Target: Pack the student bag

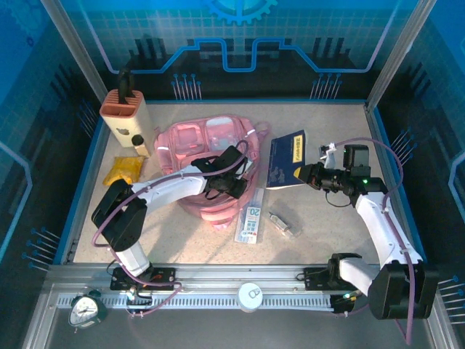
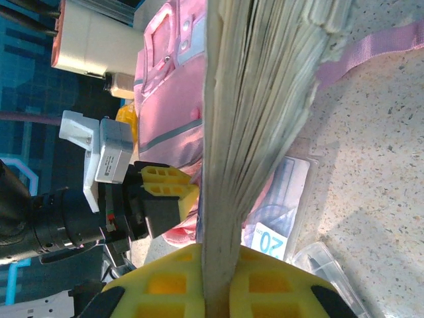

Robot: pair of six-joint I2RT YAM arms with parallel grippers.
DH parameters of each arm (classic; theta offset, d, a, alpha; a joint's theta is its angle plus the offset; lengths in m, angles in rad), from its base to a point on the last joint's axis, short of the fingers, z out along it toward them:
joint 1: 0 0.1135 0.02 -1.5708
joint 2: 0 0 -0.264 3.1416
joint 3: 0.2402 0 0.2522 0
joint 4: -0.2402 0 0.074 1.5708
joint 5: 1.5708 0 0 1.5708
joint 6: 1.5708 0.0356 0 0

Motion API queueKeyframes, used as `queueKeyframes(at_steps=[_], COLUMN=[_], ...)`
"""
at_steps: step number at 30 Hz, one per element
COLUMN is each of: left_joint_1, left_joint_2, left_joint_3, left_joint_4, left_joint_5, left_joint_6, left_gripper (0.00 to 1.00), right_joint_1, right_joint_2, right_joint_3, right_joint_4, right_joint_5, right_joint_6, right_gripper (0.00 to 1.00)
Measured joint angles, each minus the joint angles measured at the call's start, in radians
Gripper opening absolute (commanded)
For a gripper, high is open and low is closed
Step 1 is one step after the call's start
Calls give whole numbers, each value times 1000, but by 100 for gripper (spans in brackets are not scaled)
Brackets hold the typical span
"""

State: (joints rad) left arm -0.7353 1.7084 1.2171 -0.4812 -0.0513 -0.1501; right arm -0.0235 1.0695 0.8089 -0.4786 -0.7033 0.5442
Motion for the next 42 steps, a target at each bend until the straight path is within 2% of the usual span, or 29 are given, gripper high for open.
queueKeyframes(at_steps=[6,12,16,19,29,35,42], left_joint_1=[3,29,40,52,67,67,67], left_joint_2=[-4,-47,-88,-108,-99,-81,-52], left_joint_3=[15,105,176,216,357,381,415], left_joint_4=[-6,-54,-69,-67,-95,-100,-118], left_joint_5=[-7,-74,-149,-185,-270,-269,-269], left_joint_6=[3,19,21,18,-35,-77,-134], left_gripper=[1,0,0,0,0,0,0], right_joint_1=[-9,-7,32,101,409,517,577], right_joint_2=[0,0,2,13,197,362,587], right_joint_3=[3,5,5,3,-10,31,135], right_joint_4=[-48,-89,-89,-64,214,422,639], right_joint_5=[0,-3,-1,8,64,115,222], right_joint_6=[-35,-45,-35,-1,204,309,396], right_gripper=[0,0,0,0,0,0,1])
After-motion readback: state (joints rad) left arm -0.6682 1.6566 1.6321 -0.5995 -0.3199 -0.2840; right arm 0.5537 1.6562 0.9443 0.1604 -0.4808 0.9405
